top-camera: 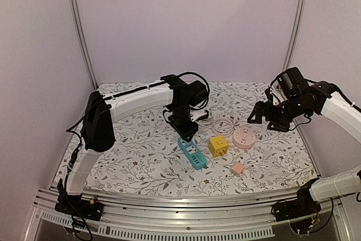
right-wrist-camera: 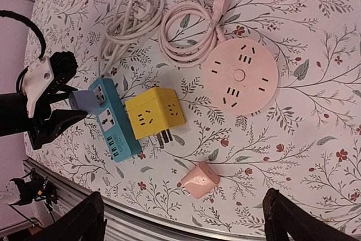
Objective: Insert the plug
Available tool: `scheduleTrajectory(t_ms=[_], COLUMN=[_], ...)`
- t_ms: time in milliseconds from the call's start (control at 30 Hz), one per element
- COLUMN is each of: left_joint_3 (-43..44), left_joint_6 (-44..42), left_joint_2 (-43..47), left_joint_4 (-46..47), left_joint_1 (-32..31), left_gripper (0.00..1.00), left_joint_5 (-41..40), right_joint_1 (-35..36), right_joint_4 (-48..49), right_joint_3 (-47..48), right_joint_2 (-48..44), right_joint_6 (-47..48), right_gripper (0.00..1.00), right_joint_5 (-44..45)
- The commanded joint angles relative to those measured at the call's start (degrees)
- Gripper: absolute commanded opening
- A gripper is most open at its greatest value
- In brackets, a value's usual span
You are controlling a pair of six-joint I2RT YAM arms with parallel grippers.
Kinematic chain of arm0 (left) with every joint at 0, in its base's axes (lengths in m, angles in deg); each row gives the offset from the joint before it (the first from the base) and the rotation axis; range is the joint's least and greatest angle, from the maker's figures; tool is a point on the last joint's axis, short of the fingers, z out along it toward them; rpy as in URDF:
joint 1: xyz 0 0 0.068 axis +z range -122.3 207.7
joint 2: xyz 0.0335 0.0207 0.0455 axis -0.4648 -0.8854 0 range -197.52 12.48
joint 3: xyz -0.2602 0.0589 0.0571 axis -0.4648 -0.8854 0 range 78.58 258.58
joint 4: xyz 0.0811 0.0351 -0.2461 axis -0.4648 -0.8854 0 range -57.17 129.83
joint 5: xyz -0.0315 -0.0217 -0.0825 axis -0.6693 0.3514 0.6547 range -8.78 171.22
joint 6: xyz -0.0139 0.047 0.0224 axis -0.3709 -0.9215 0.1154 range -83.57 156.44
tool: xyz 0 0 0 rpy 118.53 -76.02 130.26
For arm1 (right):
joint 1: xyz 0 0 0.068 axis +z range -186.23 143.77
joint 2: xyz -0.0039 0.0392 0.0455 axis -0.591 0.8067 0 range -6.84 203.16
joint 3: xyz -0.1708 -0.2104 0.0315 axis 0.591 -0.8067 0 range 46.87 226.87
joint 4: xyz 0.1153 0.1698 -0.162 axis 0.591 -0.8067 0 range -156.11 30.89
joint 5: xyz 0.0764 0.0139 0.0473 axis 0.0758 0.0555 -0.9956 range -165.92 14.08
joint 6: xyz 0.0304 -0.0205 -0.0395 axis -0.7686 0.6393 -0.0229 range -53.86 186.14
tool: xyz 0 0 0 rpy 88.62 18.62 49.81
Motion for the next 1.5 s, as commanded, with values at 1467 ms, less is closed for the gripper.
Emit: scheduleTrajectory(t_ms=[1467], left_joint_3=[-0.8], left_joint_6=[-3.9], left_joint_2=[-2.7], left_joint_4=[-0.2], left_joint_1=[2.2], left_gripper=[0.0], left_joint_5=[0.6], right_joint_1=[0.0], right_joint_4=[-0.3], right_joint_3=[1.0], right_joint_2=[4.6], right_joint_6=[8.5], right_gripper=[0.96], right_joint_5=[-0.1])
